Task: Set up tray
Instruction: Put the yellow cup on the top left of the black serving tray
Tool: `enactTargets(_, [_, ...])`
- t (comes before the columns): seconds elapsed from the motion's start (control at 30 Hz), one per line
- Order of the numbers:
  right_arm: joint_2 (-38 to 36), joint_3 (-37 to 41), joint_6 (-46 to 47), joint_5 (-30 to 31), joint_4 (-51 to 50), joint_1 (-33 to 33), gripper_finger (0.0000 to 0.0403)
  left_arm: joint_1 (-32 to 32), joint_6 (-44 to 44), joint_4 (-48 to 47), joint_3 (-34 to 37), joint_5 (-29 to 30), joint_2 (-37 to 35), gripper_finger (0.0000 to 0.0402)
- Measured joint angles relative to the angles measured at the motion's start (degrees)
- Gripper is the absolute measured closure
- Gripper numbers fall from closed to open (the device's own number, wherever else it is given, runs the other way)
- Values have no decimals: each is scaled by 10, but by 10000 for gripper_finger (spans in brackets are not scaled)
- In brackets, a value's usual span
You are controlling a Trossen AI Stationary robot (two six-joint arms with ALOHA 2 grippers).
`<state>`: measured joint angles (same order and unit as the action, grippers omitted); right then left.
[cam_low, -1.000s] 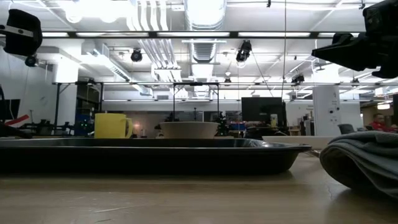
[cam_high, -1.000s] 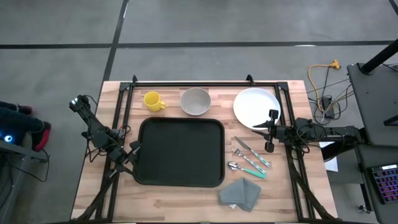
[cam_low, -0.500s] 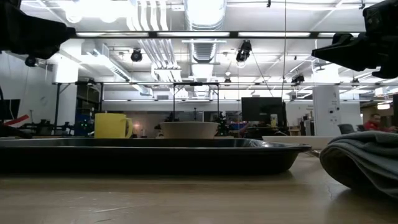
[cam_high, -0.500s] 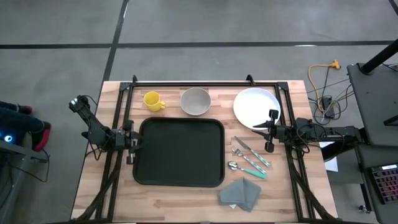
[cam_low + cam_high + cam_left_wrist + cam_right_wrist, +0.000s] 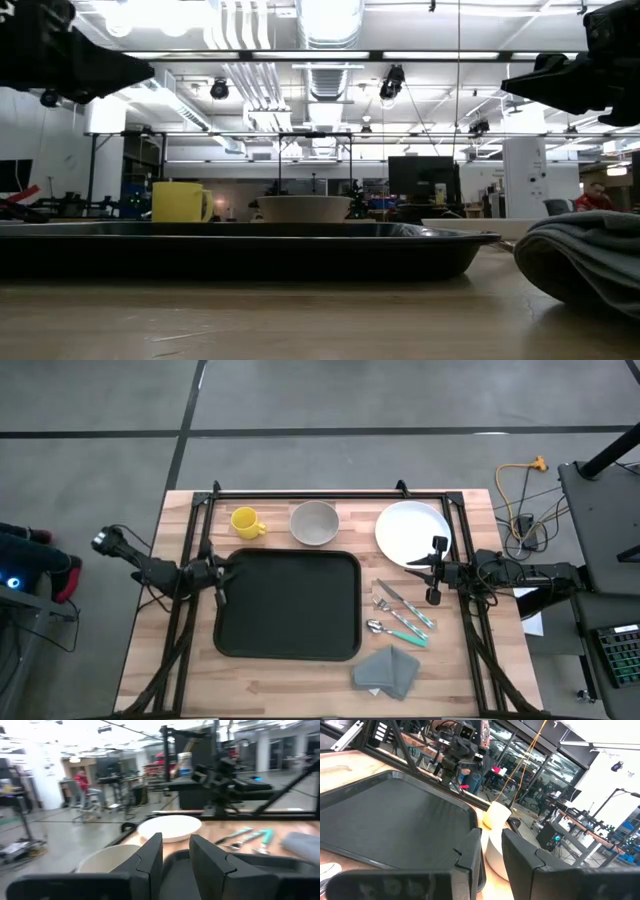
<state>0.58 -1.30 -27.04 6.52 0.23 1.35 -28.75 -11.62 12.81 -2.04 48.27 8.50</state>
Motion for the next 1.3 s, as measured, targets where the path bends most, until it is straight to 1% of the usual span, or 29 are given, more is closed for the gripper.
enactTargets(0.27, [0,0,0,0,0,0,335,75,-3,-15,-36,-2,36,322])
enactTargets(0.4, [0,0,0,0,0,0,335,107,-14,-18,-62,-3,75,322])
enactTargets(0.57, [0,0,0,0,0,0,335,144,-11,-54,-102,-4,135,322])
enactTargets(0.77, [0,0,0,0,0,0,335,166,25,-123,-168,-6,204,322])
enactTargets(1.0, [0,0,0,0,0,0,335,173,117,-264,-267,-3,265,322])
enactTargets(1.13, [0,0,0,0,0,0,335,183,182,-324,-281,-3,284,322])
enactTargets(1.23, [0,0,0,0,0,0,335,202,192,-326,-274,-4,292,322])
enactTargets(1.3, [0,0,0,0,0,0,335,226,192,-326,-273,-4,295,322])
